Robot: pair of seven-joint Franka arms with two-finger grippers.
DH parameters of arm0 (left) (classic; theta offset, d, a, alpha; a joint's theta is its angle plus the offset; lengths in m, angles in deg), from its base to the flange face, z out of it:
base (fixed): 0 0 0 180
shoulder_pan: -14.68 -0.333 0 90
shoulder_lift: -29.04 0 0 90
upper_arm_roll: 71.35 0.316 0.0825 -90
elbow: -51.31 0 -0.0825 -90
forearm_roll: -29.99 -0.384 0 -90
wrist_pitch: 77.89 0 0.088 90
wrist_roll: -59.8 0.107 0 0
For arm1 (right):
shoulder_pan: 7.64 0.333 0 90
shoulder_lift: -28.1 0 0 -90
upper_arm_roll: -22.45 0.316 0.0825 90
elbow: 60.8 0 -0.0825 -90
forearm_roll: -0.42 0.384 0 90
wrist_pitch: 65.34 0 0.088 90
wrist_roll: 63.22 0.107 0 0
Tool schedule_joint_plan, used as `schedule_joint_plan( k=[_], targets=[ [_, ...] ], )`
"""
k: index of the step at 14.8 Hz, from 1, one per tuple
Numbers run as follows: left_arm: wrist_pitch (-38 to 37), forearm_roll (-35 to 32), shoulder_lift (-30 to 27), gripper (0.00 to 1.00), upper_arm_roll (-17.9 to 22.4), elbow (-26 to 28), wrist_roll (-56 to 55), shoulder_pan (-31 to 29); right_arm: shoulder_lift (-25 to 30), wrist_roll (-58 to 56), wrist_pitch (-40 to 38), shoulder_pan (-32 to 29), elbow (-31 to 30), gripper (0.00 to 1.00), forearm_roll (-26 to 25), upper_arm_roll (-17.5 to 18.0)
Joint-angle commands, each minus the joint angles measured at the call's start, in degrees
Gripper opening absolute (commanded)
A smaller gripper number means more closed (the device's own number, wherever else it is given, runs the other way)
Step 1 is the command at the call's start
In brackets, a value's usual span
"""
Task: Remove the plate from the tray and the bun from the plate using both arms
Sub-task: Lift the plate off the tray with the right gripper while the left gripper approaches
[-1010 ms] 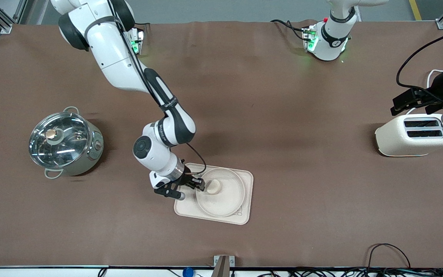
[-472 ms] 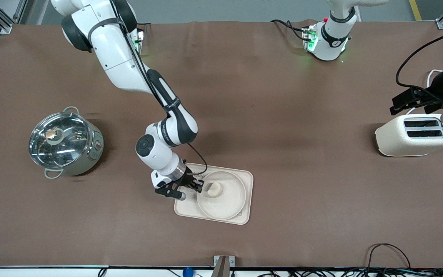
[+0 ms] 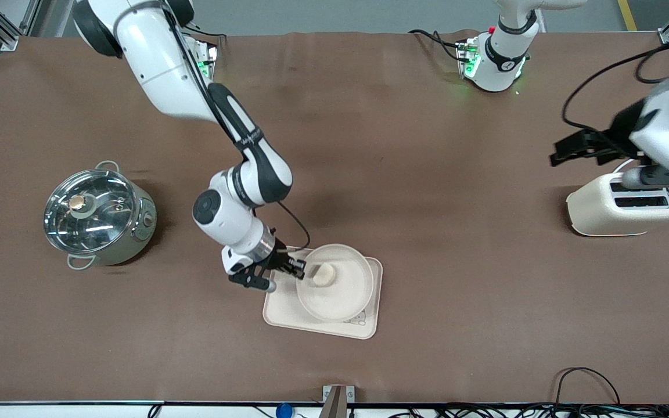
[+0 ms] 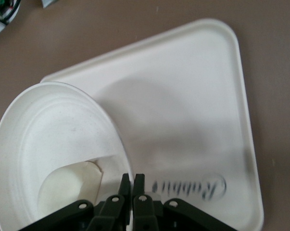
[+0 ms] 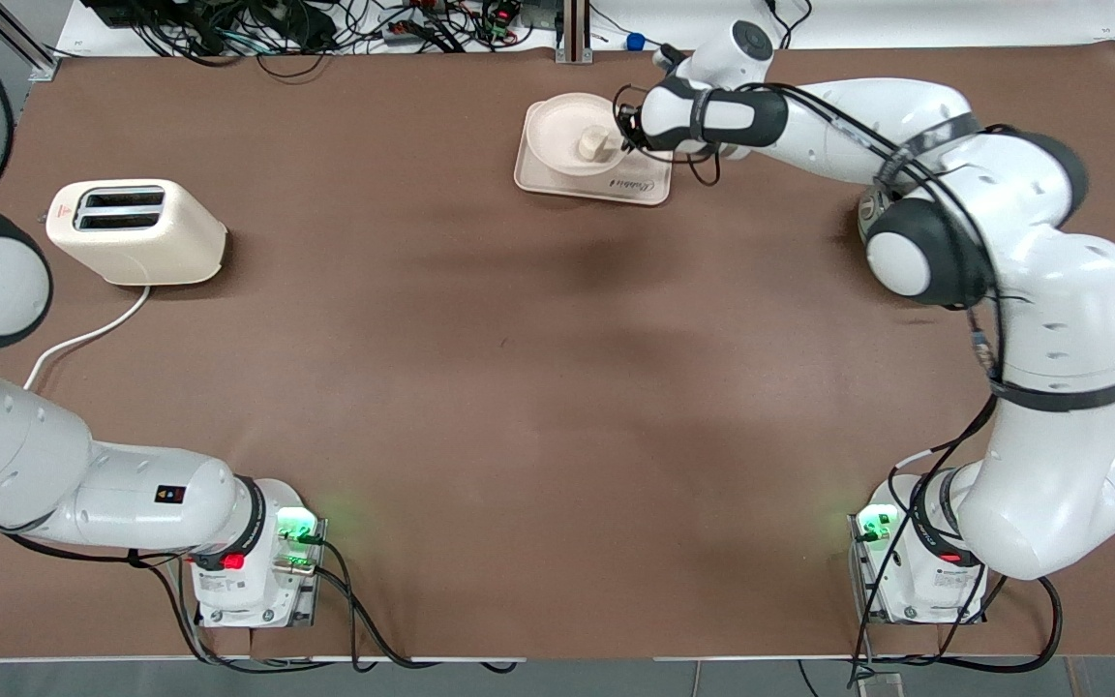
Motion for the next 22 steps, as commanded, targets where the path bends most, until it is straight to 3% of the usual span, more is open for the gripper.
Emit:
schedule_joint_plan(
  k=[1,3,5,8,12,14,17,19,22],
  targets=[
    [6.7,0.5,-8.6,1.00,-3.3,13.3,-4.9,0.2,12.4,-0.8,9.7,0.3,-21.1,0.01,1.4,5.6],
    [11.8,0.2,-11.5,1.00,-7.5,19.6,-11.0,0.2,14.2,-0.5,18.5,0.5,-29.0,0.01,2.2,10.7],
    [15.6,-0.2,-12.7,1.00,-12.2,23.9,-15.2,0.0,14.0,0.0,24.8,0.9,-32.8,0.01,3.9,15.1],
    [22.2,-0.1,-13.3,1.00,-16.2,30.2,-20.8,0.0,13.7,0.0,25.7,6.6,-33.1,0.02,9.8,15.9],
    [30.9,-0.1,-13.4,1.00,-20.8,36.1,-30.1,0.0,12.9,-0.4,25.3,8.0,-33.0,0.35,10.3,15.9],
    [33.7,-0.1,-13.3,1.00,-22.8,38.3,-33.0,0.0,13.0,-0.4,25.0,7.4,-32.3,0.41,10.3,15.9],
    [39.6,-0.1,-12.6,1.00,-26.4,41.4,-38.9,0.3,13.7,-1.2,18.1,0.7,-28.4,0.82,9.5,15.1],
    [42.6,-0.2,-11.3,1.00,-28.3,42.3,-41.8,0.4,14.1,-4.4,9.5,-5.8,-23.8,1.00,8.0,15.0],
    [44.8,-0.8,-6.0,1.00,-28.7,41.9,-41.6,0.4,15.4,-13.3,1.0,-15.3,-20.0,1.00,6.6,15.0]
  ],
)
